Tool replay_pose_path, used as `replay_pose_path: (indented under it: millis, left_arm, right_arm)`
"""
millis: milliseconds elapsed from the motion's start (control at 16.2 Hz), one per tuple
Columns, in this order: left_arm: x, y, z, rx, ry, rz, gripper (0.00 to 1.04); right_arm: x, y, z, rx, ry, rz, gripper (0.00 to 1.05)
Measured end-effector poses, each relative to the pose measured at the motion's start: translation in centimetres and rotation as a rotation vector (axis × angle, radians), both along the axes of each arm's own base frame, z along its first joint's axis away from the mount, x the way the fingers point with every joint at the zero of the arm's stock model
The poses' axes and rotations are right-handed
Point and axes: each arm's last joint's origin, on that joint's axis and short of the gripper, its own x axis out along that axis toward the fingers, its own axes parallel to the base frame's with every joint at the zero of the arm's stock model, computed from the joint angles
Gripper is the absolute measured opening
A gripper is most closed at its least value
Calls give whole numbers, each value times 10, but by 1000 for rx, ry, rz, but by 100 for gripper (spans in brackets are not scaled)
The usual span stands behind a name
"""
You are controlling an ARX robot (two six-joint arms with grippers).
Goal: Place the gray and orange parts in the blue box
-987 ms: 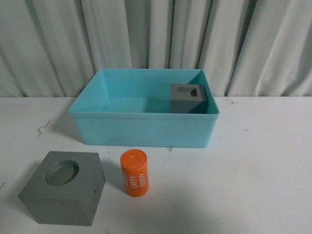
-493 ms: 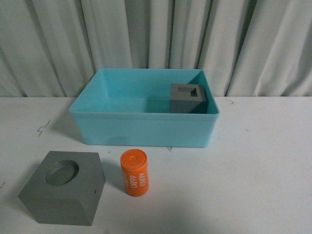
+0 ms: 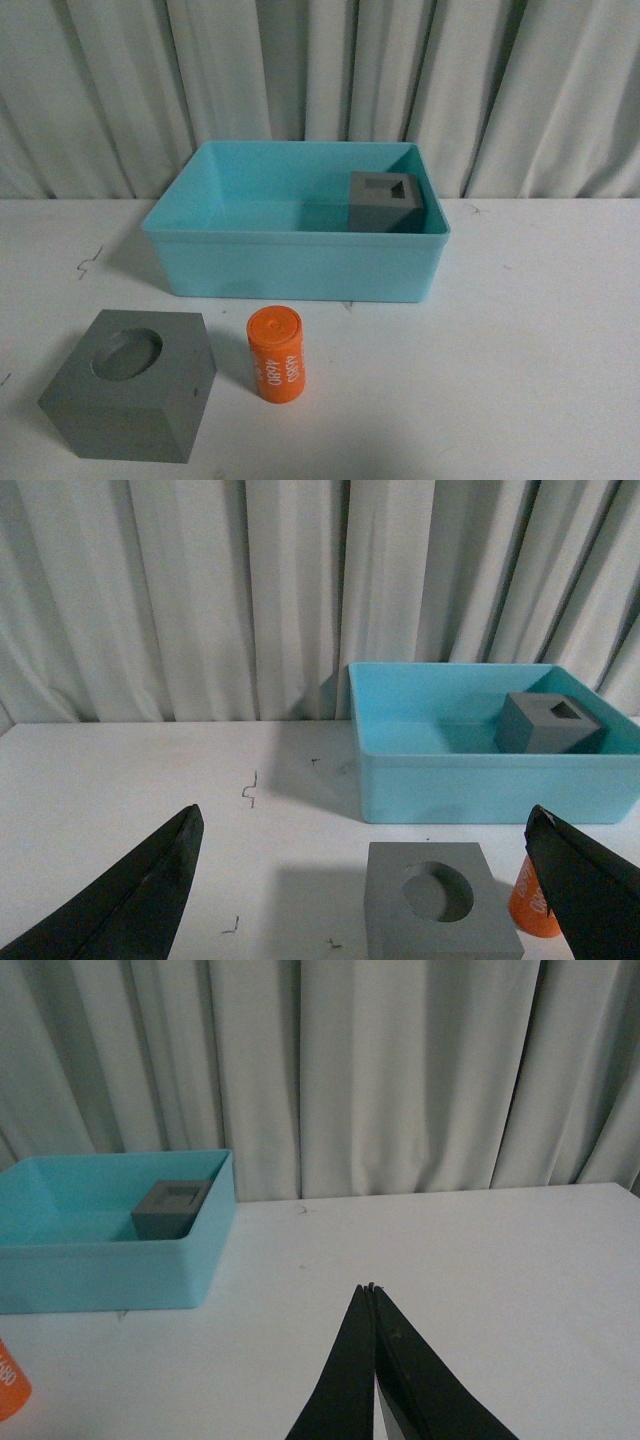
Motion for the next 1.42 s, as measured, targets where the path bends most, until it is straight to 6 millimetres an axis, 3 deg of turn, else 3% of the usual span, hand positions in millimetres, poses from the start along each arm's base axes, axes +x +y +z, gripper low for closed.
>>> replay_pose_path:
  millis: [123, 308, 740, 925, 987, 1048, 1110, 1233, 1295, 1419]
  left_arm:
    - [0, 0, 0, 0, 0, 1, 98]
    - [0, 0, 0, 0, 0, 1, 98]
    - [0, 0, 0, 0, 0, 1, 98]
    - [0, 0, 0, 0, 0, 1, 98]
    - [-1, -1, -2, -21, 99, -30, 98]
    - [3, -8, 3, -103, 419, -126, 98]
    - [18, -23, 16, -141, 618, -184, 98]
    - [57, -63, 40, -102, 619, -211, 98]
    - [75, -81, 44, -77, 612, -207, 98]
    - [107, -110, 35, -23, 630, -195, 98]
  right_arm:
    - [0, 0, 0, 0, 0, 0, 2]
    - [0, 0, 0, -1, 0, 0, 23]
    - [0, 0, 0, 0, 0, 0, 100]
    - [0, 0, 0, 0, 0, 0, 98]
    - [0, 0, 0, 0, 0, 0, 98]
    - [0, 0, 0, 0, -2, -2, 98]
    - [0, 0, 0, 0, 0, 3, 98]
    - [0, 0, 0, 0, 0, 1, 98]
    - [0, 0, 0, 0, 0, 2, 98]
    - [0, 0, 0, 0, 0, 1, 98]
